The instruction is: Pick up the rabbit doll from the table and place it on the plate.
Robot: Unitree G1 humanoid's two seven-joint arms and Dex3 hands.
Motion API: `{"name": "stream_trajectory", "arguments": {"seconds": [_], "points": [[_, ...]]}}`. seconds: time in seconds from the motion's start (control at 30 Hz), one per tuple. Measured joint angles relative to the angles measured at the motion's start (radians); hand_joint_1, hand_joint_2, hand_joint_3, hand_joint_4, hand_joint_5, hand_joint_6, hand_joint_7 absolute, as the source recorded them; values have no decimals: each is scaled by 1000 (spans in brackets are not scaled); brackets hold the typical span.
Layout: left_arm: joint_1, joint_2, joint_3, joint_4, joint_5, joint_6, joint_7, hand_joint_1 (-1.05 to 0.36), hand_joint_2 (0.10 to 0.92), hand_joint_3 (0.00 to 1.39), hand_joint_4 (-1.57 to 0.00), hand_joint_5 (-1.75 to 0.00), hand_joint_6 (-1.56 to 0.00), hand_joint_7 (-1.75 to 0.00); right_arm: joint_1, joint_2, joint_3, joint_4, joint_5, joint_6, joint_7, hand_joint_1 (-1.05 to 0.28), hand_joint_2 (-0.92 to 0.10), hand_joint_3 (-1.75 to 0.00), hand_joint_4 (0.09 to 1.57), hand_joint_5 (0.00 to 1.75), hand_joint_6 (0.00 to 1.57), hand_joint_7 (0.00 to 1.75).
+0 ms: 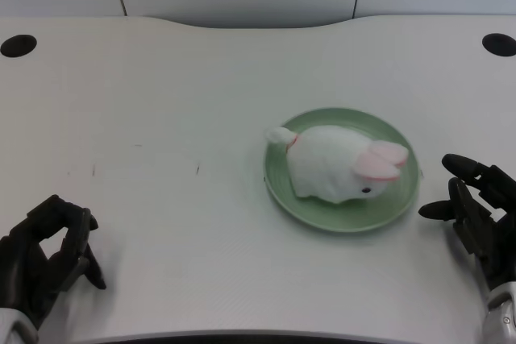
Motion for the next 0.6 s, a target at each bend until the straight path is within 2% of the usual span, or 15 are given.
{"name": "stream_trajectory", "arguments": {"seconds": [0.07,0.37,0.5,0.6], "points": [[-4,-5,0,6,-2,-3,0,-602,921,641,-1059,-1746,-799,-1746,0,-2,1,2,-6,0,-4,-404,-921,-288,878,1063,862,516],[-45,-5,17,64,-6,-12,-18,-617,921,593,-1178,-1746,-950,-1746,-5,-2,-1,7,-9,9,-9,-391,-921,-312,895,1034,866,510],[-48,-5,18,72,-6,-12,-21,-611,921,578,-1189,-1746,-960,-1746,-9,-3,-6,17,-6,9,8,-399,-921,-317,889,1023,867,501],[-60,-7,21,75,-7,-12,-21,-611,921,569,-1185,-1746,-958,-1746,-15,-3,-19,25,3,13,21,-400,-921,-315,872,1004,871,492]]}}
